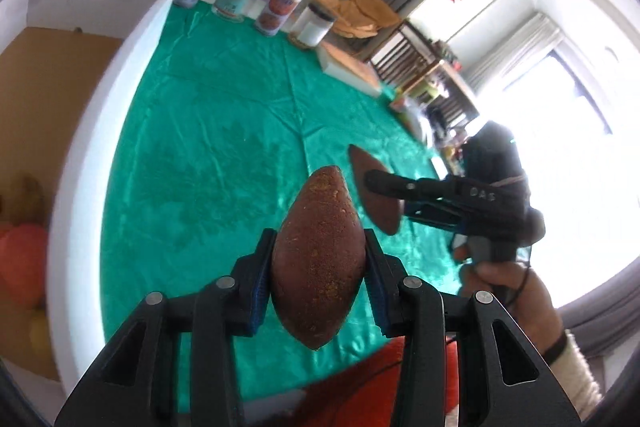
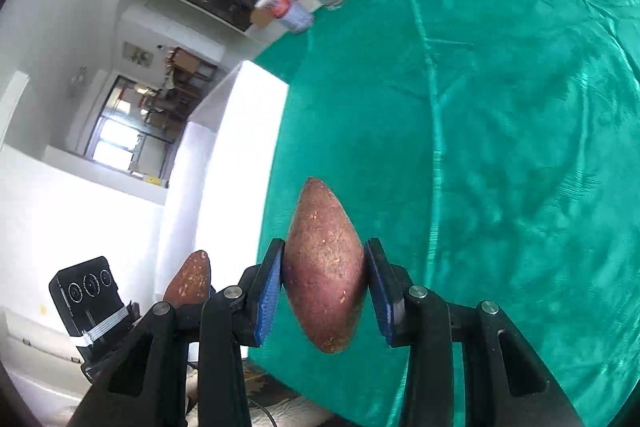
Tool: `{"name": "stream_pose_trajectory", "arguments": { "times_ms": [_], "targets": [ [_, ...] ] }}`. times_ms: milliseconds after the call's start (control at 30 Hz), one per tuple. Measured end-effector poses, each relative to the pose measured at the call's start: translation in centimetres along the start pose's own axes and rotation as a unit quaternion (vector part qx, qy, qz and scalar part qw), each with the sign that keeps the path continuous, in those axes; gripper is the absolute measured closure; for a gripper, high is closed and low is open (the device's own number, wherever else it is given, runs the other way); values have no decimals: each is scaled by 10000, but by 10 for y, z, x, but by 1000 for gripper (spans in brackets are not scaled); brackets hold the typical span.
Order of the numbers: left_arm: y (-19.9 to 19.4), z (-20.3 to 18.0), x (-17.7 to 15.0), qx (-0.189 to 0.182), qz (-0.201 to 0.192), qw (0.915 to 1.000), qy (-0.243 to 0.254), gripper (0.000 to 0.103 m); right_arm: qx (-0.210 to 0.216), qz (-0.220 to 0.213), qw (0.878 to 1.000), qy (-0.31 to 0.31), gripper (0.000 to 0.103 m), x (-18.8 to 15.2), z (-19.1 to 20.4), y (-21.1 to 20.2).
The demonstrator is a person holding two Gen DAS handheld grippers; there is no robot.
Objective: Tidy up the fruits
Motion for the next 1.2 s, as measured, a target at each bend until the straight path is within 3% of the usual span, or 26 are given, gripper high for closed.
{"name": "stream_pose_trajectory", "arguments": {
  "times_ms": [67, 133, 267, 400, 567, 667, 733, 867, 900, 967, 1100, 1133, 1167, 1200],
  "targets": [
    [-42, 15, 19, -22, -349, 9991, -234, 61, 181, 144, 9987, -459, 63, 1, 49, 15],
    [-78, 44, 41, 181, -653, 9963, -535, 61, 333, 322, 9943, -956, 63, 0, 100, 43],
    [-108, 131, 76, 1213, -847, 9833, -1058, 61, 191, 657, 9799, -1874, 63, -6, 173, 115],
    [-83, 226, 88, 2270, -494, 9603, -1546, 61, -719, 904, 9563, -2687, 63, -17, 189, 191],
    [-43, 293, 69, 2847, 116, 9381, -1969, 61, -1571, 1162, 9361, -2926, 62, -22, 168, 253],
    [-40, 299, 65, 3047, 107, 9331, -1907, 58, -1796, 1034, 9312, -2999, 53, -19, 163, 257],
    [-49, 293, 68, 3146, -54, 9335, -1722, 41, -1813, 912, 9328, -2977, 29, -17, 165, 246],
    [-89, 256, 77, 3402, -755, 9318, -1011, 15, -1843, 553, 9346, -2993, 11, -5, 188, 214],
    [-106, 244, 77, 3540, -972, 9271, -760, 9, -1864, 460, 9335, -3028, 3, -8, 195, 202],
    [-135, 215, 73, 3914, -1402, 9093, -162, 4, -1831, 358, 9348, -3024, 0, -16, 209, 183],
    [-179, 169, 48, 4843, -2005, 8496, 598, 1, -1743, 398, 9477, -2644, 0, -45, 220, 152],
    [-184, 163, 38, 4982, -2005, 8416, 580, 1, -1719, 423, 9507, -2545, 0, -54, 220, 148],
    [-185, 160, 29, 4965, -1948, 8443, 511, 1, -1707, 463, 9532, -2454, 0, -64, 221, 145],
    [-184, 161, 21, 4841, -1848, 8544, 402, 1, -1719, 501, 9551, -2361, 0, -75, 222, 142]
  ]
}}
Point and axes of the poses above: each gripper's, at about its wrist camera, not at the fingertips, and y roughly the way its jaws point, z to its left, x to its top, the point moved 8 cm from there along y, roughly the way its jaws point, and after that the axes turned 7 degrees about x, right-handed, at the moved point
